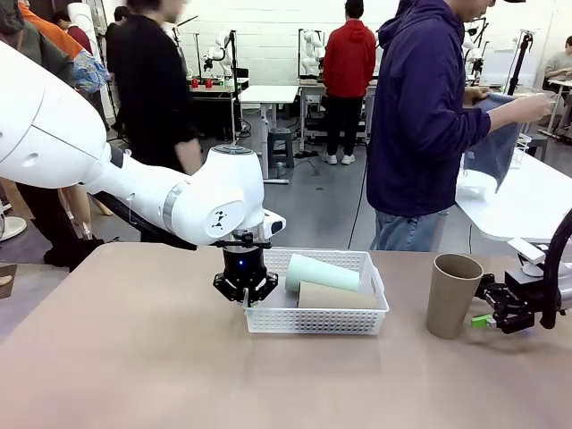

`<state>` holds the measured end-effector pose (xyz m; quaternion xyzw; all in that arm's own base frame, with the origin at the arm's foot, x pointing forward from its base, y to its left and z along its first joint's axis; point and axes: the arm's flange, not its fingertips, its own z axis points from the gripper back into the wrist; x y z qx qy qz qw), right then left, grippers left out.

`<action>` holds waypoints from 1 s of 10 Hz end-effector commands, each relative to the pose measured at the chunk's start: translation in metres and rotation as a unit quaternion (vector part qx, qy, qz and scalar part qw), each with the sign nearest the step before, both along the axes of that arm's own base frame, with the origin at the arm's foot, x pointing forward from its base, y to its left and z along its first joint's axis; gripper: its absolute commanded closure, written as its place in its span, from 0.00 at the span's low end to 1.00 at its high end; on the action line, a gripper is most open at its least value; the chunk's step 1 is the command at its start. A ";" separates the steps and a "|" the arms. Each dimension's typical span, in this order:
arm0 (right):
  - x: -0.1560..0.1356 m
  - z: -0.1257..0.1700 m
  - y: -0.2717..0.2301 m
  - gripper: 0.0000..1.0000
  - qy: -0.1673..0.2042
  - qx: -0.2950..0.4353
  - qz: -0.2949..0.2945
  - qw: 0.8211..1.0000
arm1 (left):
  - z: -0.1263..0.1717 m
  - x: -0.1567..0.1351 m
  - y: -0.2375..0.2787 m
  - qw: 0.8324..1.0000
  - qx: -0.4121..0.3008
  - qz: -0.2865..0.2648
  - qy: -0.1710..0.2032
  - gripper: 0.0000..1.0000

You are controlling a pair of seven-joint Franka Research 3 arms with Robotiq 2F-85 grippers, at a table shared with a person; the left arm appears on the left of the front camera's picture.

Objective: Clean and organize the cups into the basket.
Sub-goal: Pick up the Reusable plastic cup from the right side of the table and stack it inside the Organizing basket in the center of the table.

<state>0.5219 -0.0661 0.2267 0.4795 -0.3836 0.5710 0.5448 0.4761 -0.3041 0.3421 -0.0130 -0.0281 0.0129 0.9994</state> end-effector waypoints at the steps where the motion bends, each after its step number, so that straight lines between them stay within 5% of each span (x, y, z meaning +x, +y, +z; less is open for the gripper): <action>1: 0.004 0.004 0.008 0.00 0.006 -0.008 0.027 1.000 | 0.000 -0.002 0.000 1.000 0.001 -0.002 0.000 1.00; 8: 0.005 0.008 0.043 0.00 -0.004 0.021 0.071 0.997 | 0.000 -0.002 0.000 1.000 0.001 -0.002 0.000 1.00; 9: 0.004 0.009 0.042 0.59 -0.011 0.023 0.070 0.997 | 0.000 -0.002 0.000 1.000 0.001 -0.002 0.000 1.00; 10: 0.004 0.010 0.040 0.59 -0.015 0.026 0.065 0.997 | 0.000 -0.002 0.000 1.000 0.001 -0.002 0.000 1.00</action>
